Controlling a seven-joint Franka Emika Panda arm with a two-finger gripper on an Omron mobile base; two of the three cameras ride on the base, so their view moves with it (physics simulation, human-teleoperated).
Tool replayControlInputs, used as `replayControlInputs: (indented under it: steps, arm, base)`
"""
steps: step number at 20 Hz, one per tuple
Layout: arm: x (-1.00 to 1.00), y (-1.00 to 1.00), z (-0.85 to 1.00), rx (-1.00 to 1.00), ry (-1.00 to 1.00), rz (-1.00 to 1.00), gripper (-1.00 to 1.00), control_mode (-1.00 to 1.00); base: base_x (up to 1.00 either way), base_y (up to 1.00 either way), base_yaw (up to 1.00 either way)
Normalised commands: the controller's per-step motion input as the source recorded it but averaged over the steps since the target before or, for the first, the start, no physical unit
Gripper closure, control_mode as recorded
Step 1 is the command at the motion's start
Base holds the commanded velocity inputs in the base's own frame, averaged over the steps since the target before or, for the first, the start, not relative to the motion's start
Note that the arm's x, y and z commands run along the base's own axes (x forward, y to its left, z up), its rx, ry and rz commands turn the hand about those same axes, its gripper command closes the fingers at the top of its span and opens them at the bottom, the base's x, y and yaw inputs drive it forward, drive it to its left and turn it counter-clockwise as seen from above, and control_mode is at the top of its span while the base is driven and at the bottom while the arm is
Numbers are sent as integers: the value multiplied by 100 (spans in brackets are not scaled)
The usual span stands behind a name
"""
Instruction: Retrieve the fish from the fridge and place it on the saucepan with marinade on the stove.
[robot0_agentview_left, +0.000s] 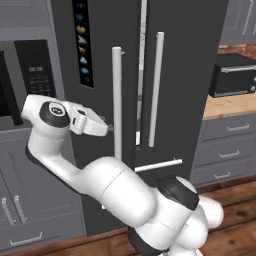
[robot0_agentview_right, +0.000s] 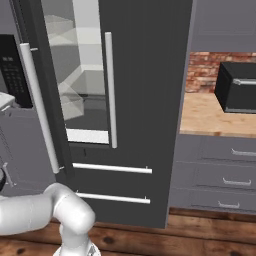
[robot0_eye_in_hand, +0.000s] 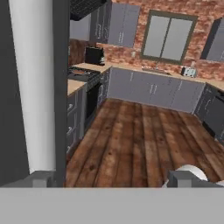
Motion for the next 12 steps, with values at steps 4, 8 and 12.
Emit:
replayControlInputs:
  steps: [4, 8, 12]
  arm:
    - [-98, -53, 51, 33, 0, 0, -100, -100]
    - [-56, -84, 7, 68, 0, 6, -100, -100]
    - [2, -96, -1, 82, 0, 17, -100, -100]
  base:
    - [0, 0, 0]
    - [0, 0, 0]
    - [0, 0, 0]
